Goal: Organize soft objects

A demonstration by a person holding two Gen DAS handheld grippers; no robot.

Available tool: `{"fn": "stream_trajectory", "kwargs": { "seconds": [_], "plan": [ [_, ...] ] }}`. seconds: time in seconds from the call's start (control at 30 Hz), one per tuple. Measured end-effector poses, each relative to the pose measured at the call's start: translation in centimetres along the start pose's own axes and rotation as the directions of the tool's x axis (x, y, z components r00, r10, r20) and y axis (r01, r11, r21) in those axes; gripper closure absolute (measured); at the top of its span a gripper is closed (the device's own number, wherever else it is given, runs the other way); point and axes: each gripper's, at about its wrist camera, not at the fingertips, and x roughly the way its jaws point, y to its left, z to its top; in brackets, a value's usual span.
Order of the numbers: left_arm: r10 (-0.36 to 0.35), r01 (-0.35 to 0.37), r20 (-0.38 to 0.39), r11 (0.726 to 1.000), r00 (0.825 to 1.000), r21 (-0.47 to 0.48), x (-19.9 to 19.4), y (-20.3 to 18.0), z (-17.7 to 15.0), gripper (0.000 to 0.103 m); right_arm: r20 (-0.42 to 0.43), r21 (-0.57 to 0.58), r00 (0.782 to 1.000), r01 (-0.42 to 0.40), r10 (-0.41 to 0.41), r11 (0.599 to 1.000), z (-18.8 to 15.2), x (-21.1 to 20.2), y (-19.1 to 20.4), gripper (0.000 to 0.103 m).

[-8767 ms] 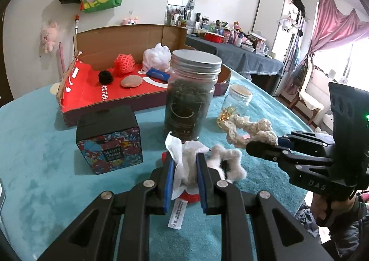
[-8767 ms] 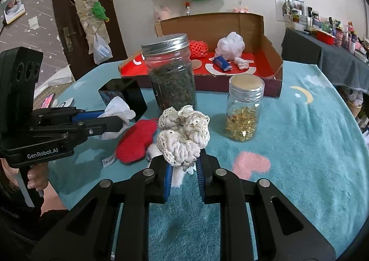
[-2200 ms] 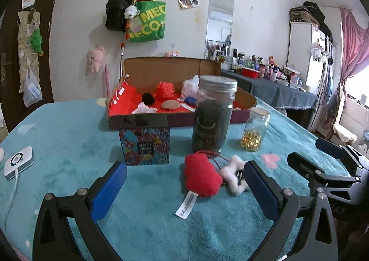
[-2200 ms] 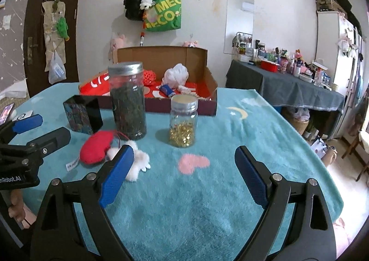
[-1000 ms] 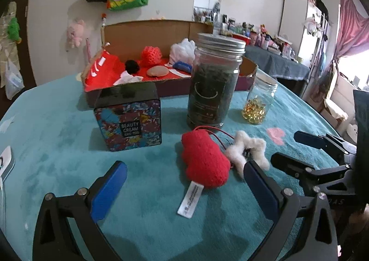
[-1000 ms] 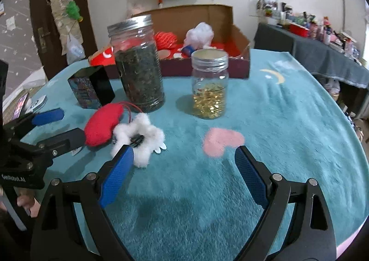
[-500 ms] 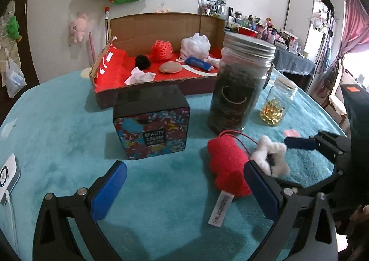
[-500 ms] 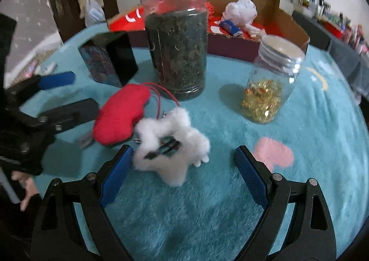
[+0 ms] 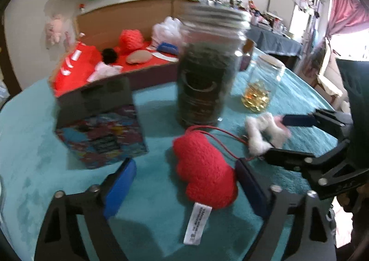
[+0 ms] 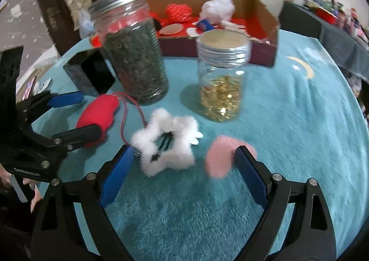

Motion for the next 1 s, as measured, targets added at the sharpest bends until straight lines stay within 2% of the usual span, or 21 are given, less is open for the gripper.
{"fn": "stream_trajectory", "kwargs": {
  "seconds": [0.03, 0.07, 0.13, 0.17, 0.23, 0.33, 0.5, 0.6, 0.7, 0.87, 0.93, 1.0],
  "plan": [
    [-0.022, 0.022, -0.009, 1.0, 1.0, 0.002, 0.2, -0.1, 0.0, 0.032, 0.0, -0.015, 1.0, 0.001, -0.001, 1.0, 0.1, 0.2, 0.2, 0.018],
    [-0.044, 0.044, -0.016, 0.999, 0.999, 0.004, 0.3, -0.3, -0.1, 0.042, 0.001, -0.026, 1.0, -0.001, 0.001, 1.0, 0.2, 0.2, 0.5, 0.034],
    [-0.073, 0.073, -0.005, 0.997, 0.997, 0.007, 0.1, -0.7, -0.3, 0.055, 0.006, -0.079, 1.0, 0.013, -0.013, 0.997, 0.1, 0.4, 1.5, 0.054],
    [-0.082, 0.082, -0.003, 0.997, 0.997, 0.004, 0.0, -0.7, -0.2, 0.056, 0.013, -0.105, 1.0, 0.017, -0.016, 0.994, -0.1, 0.3, 2.0, 0.064],
    [-0.097, 0.098, 0.011, 0.995, 0.995, -0.011, -0.4, -0.6, -0.2, 0.057, 0.036, -0.134, 0.999, 0.017, -0.013, 0.991, -0.4, 0.0, 2.7, 0.07],
    [-0.12, 0.121, 0.03, 0.992, 0.992, -0.018, -1.1, -0.6, -0.1, 0.057, 0.071, -0.111, 0.997, -0.022, 0.03, 0.994, -0.5, -0.8, 2.5, 0.091],
    [-0.133, 0.135, 0.06, 0.991, 0.989, -0.023, -2.0, -0.4, 0.4, 0.057, 0.115, -0.083, 0.991, -0.06, 0.069, 0.995, -0.4, -2.0, 2.5, 0.094],
    [-0.131, 0.132, 0.068, 0.991, 0.989, -0.022, -2.2, -0.3, 0.5, 0.057, 0.115, -0.068, 0.988, -0.096, 0.103, 0.993, -0.4, -2.4, 2.6, 0.094],
    [-0.132, 0.134, 0.071, 0.991, 0.989, -0.025, -2.2, -0.2, 0.5, 0.057, 0.117, -0.068, 0.988, -0.097, 0.105, 0.993, -0.5, -2.5, 2.6, 0.094],
    [-0.138, 0.139, 0.056, 0.99, 0.989, -0.026, -2.0, 0.0, 0.0, 0.057, 0.07, 0.014, 0.972, -0.224, 0.223, 0.974, -0.8, -2.2, 1.7, 0.094],
    [-0.13, 0.131, 0.046, 0.991, 0.99, -0.028, -1.9, 0.0, -0.3, 0.057, 0.052, 0.028, 0.977, -0.208, 0.206, 0.978, -1.0, -1.9, 1.5, 0.094],
    [-0.122, 0.123, 0.036, 0.992, 0.992, -0.035, -1.6, 0.3, -0.8, 0.056, 0.036, 0.023, 0.989, -0.141, 0.14, 0.99, -1.4, -1.6, 1.4, 0.093]
  ]
}}
